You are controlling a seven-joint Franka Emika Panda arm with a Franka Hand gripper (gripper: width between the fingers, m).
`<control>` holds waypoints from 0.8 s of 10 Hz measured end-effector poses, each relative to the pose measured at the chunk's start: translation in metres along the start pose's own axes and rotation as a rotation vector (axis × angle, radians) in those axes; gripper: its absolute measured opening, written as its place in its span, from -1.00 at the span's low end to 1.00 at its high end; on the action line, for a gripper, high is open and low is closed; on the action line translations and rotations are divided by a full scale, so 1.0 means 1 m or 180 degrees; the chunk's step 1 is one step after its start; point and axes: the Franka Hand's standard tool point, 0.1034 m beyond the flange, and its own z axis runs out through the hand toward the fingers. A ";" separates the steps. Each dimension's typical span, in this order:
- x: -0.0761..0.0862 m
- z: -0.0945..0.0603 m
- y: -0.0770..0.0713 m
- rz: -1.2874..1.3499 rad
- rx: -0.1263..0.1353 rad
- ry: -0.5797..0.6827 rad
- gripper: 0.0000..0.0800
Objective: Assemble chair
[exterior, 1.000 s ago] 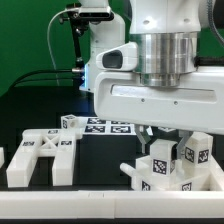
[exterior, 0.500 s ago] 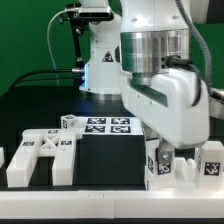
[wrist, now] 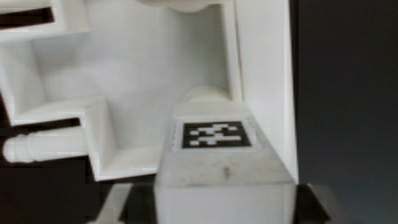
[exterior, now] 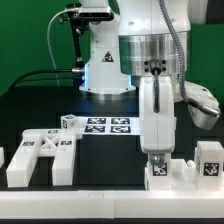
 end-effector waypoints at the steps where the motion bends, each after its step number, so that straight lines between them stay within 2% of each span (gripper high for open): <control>1: 0.000 0.000 0.000 -0.0082 0.0000 0.0000 -0.27; 2: 0.000 0.000 0.000 -0.0290 0.0001 0.0003 -0.27; 3: -0.001 -0.001 0.000 -0.0726 0.0008 0.0001 0.17; 4: -0.004 -0.004 -0.002 -0.1377 0.0031 -0.0007 0.52; 6: -0.013 -0.006 0.002 -0.2106 0.0010 0.0071 0.60; 8: -0.008 -0.005 0.001 -0.2517 -0.0003 0.0083 0.62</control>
Offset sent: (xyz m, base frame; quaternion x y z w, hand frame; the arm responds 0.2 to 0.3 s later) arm 0.0000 0.0189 0.0125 0.0161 -0.0435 -0.3390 0.9396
